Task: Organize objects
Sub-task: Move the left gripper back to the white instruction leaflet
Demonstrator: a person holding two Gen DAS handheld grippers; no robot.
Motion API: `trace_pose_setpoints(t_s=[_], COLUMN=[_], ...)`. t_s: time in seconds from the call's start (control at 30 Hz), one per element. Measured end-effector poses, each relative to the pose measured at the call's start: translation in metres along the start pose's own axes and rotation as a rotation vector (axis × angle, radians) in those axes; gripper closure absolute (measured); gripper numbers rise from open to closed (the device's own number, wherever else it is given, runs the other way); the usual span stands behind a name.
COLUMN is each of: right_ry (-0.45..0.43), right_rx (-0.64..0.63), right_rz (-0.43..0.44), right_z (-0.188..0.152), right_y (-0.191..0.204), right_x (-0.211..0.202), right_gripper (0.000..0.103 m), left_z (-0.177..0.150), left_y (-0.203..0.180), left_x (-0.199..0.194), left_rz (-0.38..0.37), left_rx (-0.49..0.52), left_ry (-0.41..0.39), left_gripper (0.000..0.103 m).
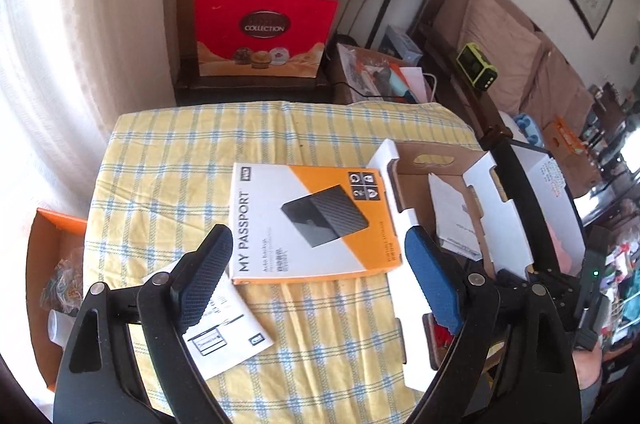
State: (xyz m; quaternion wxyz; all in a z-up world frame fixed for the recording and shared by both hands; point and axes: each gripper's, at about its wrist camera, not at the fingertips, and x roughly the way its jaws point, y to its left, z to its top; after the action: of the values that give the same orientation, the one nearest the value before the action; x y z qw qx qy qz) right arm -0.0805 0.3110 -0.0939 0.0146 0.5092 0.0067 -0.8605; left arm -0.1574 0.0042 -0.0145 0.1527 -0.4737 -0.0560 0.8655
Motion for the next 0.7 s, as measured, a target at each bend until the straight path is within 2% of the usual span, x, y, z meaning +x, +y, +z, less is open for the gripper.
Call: trace_pose_setpoints(t_s=[0.2,0.43,0.53,0.7], right_ry=[0.0,0.0,0.0,0.0], right_rx=[-0.003,0.003,0.002,0.002], right_rz=[-0.001,0.002,0.002,0.002], right_z=[-0.001,-0.001,-0.001,-0.001], right_y=[0.0,0.0,0.0,0.0], right_x=[0.0,0.0,0.0,0.0], right_gripper=[0.09,0.09,0.09,0.09], left_z=[-0.018,-0.046,-0.057,-0.068], left_y=[0.039,0.085,0.095,0.1], left_x=[-0.003,0.016,0.028,0.045], left_rz=[0.081,0.136,0.14,0.099], left_rx=[-0.051,-0.149,-0.188,-0.235], left_ry=[0.013,0.084,0.115,0.158], left_gripper=[0.017,0.017,0.017,0.017])
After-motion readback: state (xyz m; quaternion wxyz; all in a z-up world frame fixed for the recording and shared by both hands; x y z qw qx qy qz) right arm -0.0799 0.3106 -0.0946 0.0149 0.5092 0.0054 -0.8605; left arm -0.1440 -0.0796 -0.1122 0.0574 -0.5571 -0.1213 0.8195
